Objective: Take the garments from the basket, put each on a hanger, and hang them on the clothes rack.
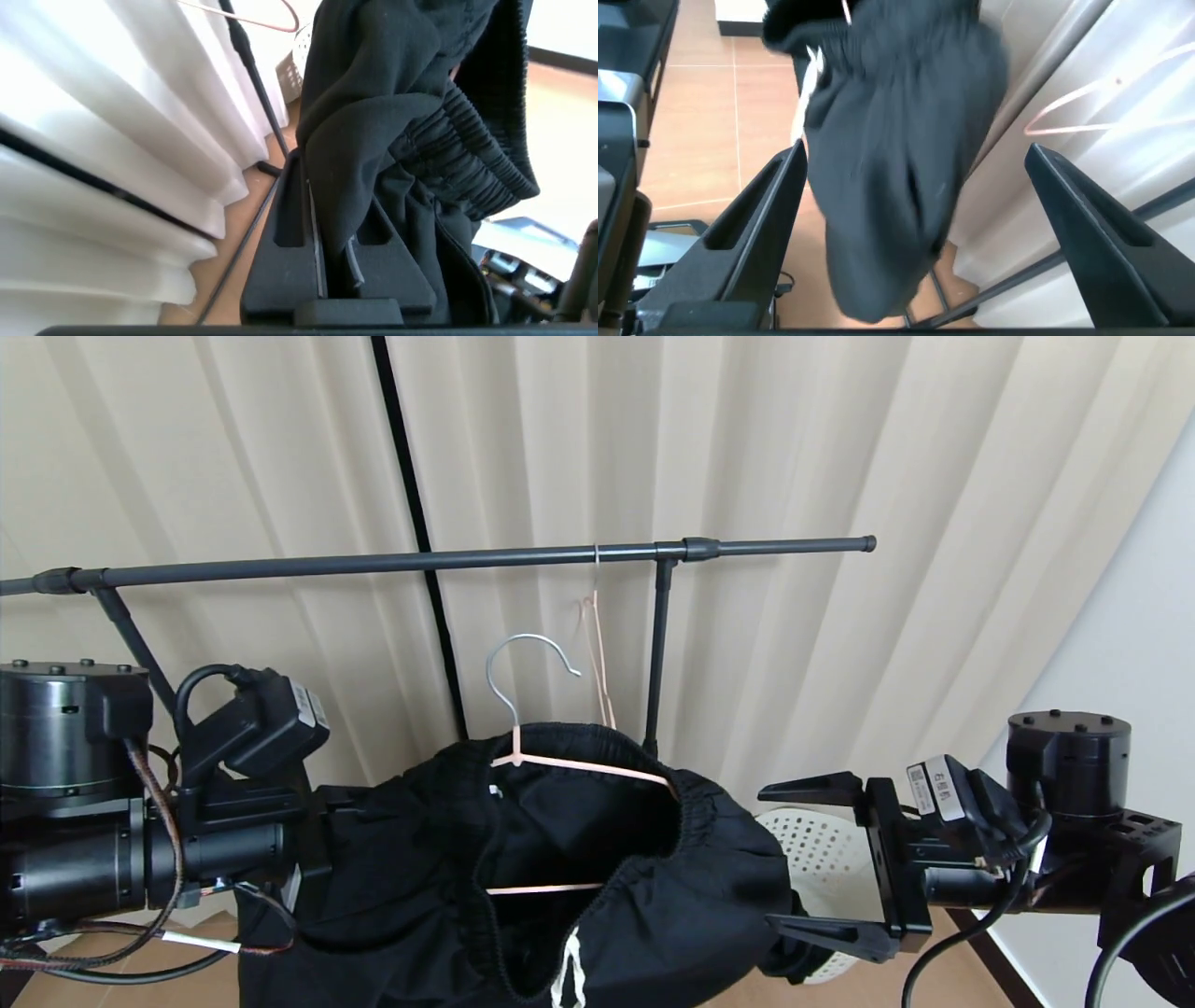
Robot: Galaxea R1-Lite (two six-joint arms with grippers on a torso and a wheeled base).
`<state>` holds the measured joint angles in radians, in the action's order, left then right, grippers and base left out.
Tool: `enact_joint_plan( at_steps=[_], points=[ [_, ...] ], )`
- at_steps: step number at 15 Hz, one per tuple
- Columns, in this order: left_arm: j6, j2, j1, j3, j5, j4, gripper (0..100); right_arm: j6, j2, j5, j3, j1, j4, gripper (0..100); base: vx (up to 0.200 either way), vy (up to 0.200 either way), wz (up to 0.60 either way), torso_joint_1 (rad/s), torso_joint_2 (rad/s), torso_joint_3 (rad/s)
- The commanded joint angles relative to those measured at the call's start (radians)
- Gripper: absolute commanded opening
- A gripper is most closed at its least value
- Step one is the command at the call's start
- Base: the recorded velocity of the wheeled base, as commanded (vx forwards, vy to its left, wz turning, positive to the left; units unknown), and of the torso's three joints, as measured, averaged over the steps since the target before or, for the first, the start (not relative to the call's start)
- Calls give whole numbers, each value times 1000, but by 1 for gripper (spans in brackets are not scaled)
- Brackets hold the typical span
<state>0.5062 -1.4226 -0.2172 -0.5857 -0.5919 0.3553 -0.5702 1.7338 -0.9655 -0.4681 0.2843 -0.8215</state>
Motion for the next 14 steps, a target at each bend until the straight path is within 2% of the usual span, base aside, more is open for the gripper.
enact_joint_plan(
  at_steps=[1,9,14],
  points=[
    [-32,54,21,11,0,1,0,0,69,-39,-23,-28,1,100,0,0,0,0,0,0],
    [-155,111,47,14,1,56,0,-3,225,-38,-52,-31,-15,100,0,0,0,0,0,0],
    [-169,146,47,18,1,56,0,33,372,-22,-55,-11,-151,100,0,0,0,0,0,0]
  ],
)
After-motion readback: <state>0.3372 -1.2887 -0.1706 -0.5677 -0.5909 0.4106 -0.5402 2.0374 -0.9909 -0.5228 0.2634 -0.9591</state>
